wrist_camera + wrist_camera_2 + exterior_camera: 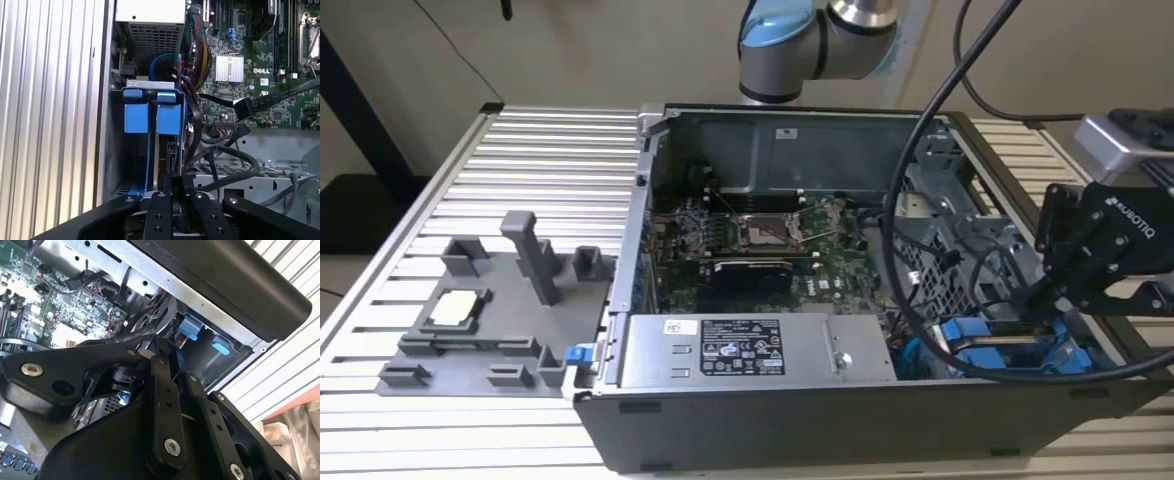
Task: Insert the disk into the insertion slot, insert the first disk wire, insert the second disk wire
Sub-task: 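Insert the first disk wire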
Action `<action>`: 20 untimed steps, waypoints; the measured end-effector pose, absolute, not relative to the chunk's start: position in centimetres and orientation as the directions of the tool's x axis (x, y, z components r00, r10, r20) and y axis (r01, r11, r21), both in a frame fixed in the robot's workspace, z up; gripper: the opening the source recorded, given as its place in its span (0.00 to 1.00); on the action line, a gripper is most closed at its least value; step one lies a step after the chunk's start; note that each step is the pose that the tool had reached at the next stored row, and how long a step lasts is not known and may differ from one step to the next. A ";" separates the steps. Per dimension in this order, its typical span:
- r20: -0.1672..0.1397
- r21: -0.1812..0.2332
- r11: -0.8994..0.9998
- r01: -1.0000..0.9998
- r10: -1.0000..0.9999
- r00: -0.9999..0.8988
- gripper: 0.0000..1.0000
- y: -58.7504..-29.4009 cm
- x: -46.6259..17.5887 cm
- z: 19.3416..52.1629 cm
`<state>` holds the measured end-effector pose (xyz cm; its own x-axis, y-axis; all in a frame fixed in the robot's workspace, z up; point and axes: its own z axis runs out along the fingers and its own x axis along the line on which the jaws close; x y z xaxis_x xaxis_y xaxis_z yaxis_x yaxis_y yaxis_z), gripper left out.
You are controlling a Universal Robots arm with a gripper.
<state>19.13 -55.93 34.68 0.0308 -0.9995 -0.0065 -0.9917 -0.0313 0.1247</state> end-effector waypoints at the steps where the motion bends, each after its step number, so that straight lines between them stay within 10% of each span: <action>1: -0.010 0.125 -0.029 -0.992 -1.000 0.028 0.19 -55.9 19.1 34.6; 20: -0.013 0.125 0.021 -0.992 -1.000 -0.022 0.19 -56.3 19.3 34.3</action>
<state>19.32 -56.28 34.33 -0.0224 -0.9997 -0.0135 -0.9920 0.0206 0.1245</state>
